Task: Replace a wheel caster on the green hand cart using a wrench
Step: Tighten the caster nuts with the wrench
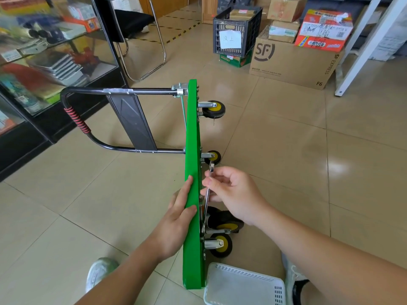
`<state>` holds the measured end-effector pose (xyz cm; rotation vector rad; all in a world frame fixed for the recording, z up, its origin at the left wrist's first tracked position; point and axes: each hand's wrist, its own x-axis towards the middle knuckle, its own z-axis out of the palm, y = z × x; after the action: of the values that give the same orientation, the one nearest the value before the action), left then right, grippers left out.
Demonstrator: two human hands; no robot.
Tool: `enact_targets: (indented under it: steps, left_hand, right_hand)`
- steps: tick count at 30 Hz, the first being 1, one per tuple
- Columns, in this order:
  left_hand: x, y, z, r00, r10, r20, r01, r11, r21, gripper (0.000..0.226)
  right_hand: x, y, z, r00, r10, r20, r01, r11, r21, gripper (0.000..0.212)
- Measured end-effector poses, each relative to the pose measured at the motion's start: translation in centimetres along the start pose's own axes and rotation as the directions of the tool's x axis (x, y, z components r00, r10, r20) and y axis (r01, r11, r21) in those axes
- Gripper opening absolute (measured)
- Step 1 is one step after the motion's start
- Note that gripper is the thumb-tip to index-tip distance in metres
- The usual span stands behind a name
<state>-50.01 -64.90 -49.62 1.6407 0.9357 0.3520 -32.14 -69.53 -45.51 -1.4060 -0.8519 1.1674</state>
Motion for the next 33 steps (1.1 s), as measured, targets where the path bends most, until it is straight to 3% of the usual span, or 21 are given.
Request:
enact_targets:
  steps: [4, 7, 13, 19, 33]
  left_hand:
    - [-0.1, 0.0, -0.1, 1.000, -0.010, 0.013, 0.010, 1.000, -0.011, 0.070]
    - [0.0, 0.0, -0.1, 1.000, -0.017, 0.022, 0.017, 1.000, 0.004, 0.071]
    - [0.0, -0.3, -0.3, 1.000, -0.004, 0.031, 0.003, 0.999, 0.038, 0.069]
    - [-0.1, -0.3, -0.1, 1.000, 0.007, 0.009, -0.008, 0.999, 0.041, 0.064]
    - [-0.1, 0.1, 0.1, 1.000, 0.005, -0.008, -0.005, 1.000, 0.026, 0.062]
  right_hand:
    - [1.8, 0.5, 0.0, 0.992, 0.124, -0.027, -0.123, 0.992, 0.042, 0.011]
    - [2.1, 0.4, -0.1, 0.992, 0.124, 0.017, -0.124, 0.992, 0.030, 0.009]
    - [0.1, -3.1, -1.4, 0.994, -0.109, 0.002, 0.109, 0.994, -0.004, 0.014]
    - [-6.6, -2.2, -1.3, 0.935, -0.349, 0.065, 0.354, 0.932, -0.078, 0.018]
    - [-7.6, 1.2, 0.6, 0.875, -0.464, 0.142, 0.479, 0.872, -0.100, 0.014]
